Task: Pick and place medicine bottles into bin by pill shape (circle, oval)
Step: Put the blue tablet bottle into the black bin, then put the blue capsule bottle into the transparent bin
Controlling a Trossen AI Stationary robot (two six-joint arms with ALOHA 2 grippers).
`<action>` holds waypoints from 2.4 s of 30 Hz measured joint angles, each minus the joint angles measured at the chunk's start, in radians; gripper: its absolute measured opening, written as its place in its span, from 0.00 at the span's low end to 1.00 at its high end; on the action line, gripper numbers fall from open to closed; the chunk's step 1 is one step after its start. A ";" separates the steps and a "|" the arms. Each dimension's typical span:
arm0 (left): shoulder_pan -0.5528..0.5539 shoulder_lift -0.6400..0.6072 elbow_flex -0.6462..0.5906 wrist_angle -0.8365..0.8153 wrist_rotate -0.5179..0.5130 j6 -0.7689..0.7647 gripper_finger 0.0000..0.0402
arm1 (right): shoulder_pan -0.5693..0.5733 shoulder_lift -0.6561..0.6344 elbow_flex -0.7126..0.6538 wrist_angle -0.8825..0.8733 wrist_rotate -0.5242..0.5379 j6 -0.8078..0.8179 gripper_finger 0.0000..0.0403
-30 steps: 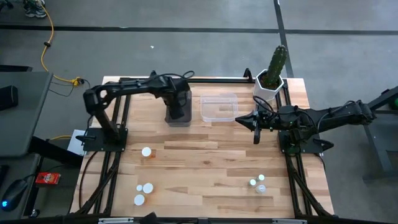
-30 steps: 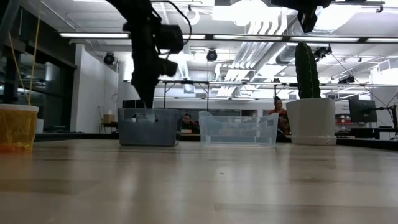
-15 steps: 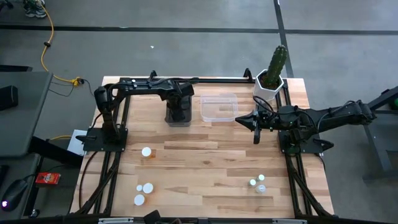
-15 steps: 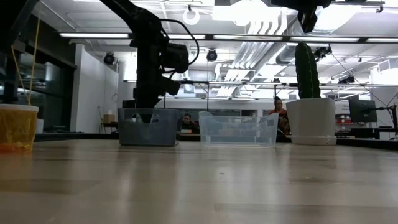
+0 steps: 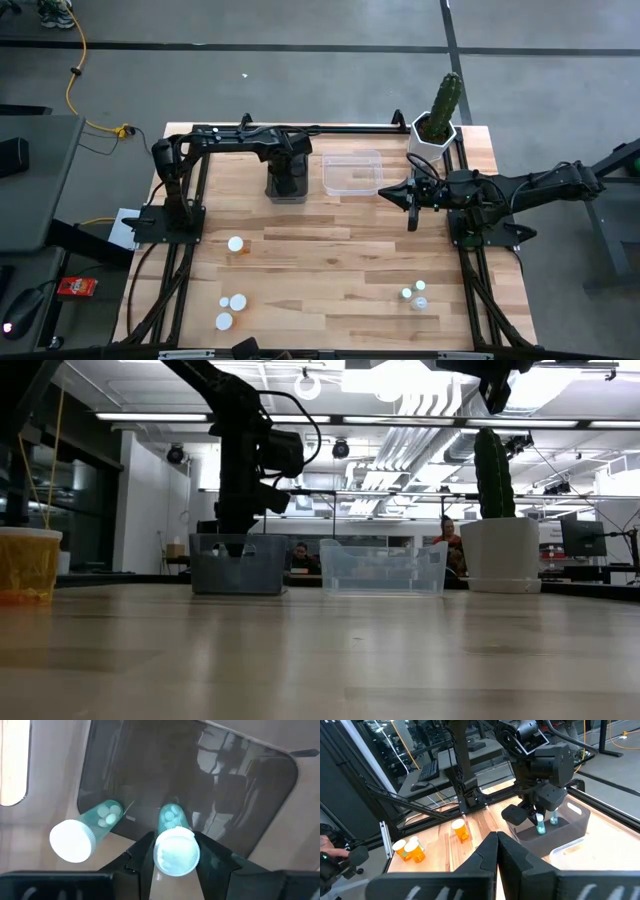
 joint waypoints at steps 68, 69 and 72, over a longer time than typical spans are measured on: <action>-0.399 -1.111 -0.655 1.162 0.138 -0.305 0.63 | 0.000 0.000 0.000 0.018 -0.021 -0.008 0.00; -0.399 -1.111 -0.655 1.162 0.138 -0.304 0.63 | 0.000 0.000 0.000 0.023 -0.021 -0.005 0.00; -0.399 -1.111 -0.655 1.162 0.138 -0.305 0.63 | 0.000 0.000 0.000 0.030 -0.004 -0.008 0.00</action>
